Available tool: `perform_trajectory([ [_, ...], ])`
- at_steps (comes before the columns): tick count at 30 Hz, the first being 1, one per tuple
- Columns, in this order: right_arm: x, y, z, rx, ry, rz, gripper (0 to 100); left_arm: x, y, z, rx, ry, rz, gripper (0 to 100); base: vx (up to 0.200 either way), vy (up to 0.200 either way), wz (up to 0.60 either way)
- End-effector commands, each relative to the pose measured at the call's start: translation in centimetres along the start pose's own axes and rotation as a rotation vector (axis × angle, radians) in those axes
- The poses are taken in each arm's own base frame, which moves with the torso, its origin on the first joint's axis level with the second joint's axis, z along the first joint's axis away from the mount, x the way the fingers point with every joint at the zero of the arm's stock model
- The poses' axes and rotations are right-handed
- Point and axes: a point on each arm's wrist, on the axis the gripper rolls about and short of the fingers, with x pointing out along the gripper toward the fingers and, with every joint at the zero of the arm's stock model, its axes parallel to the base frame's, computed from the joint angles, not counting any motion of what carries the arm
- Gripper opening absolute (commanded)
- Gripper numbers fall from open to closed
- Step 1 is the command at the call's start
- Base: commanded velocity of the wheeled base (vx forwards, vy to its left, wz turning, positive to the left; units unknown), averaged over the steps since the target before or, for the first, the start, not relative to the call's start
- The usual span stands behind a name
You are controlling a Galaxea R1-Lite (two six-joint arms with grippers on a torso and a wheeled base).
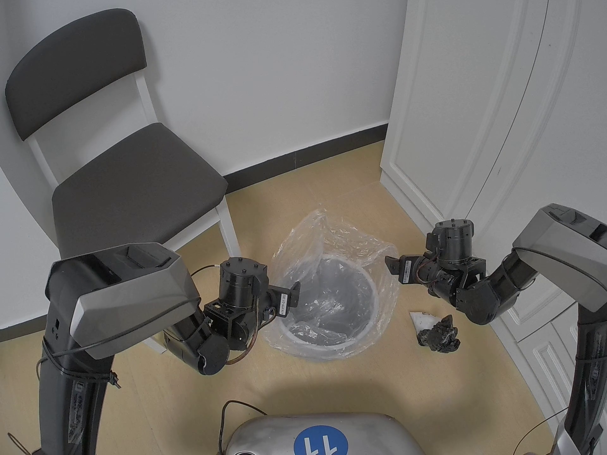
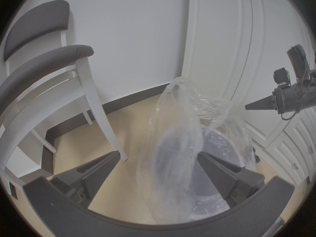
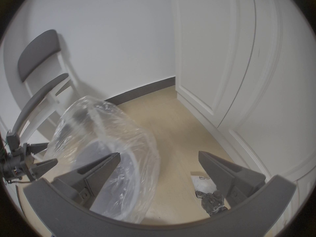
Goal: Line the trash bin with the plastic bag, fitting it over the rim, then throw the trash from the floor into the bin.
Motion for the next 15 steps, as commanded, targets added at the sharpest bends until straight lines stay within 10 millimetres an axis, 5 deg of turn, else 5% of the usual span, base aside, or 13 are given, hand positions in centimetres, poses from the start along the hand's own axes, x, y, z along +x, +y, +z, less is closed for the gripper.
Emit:
perform_trajectory([
  [1, 2.5, -0.6, -1.4, 0.038, 0.022, -0.026, 100, 1.3, 1.1, -0.1, -0.017, 0.004, 0.035, 100, 0.0, 0.0, 0.0],
  [15, 6.1, 0.2, -1.9, 0.217, -0.042, -0.003, 100, 4.4, 3.4, 0.2, -0.083, -0.016, 0.148, 100, 0.0, 0.0, 0.0],
])
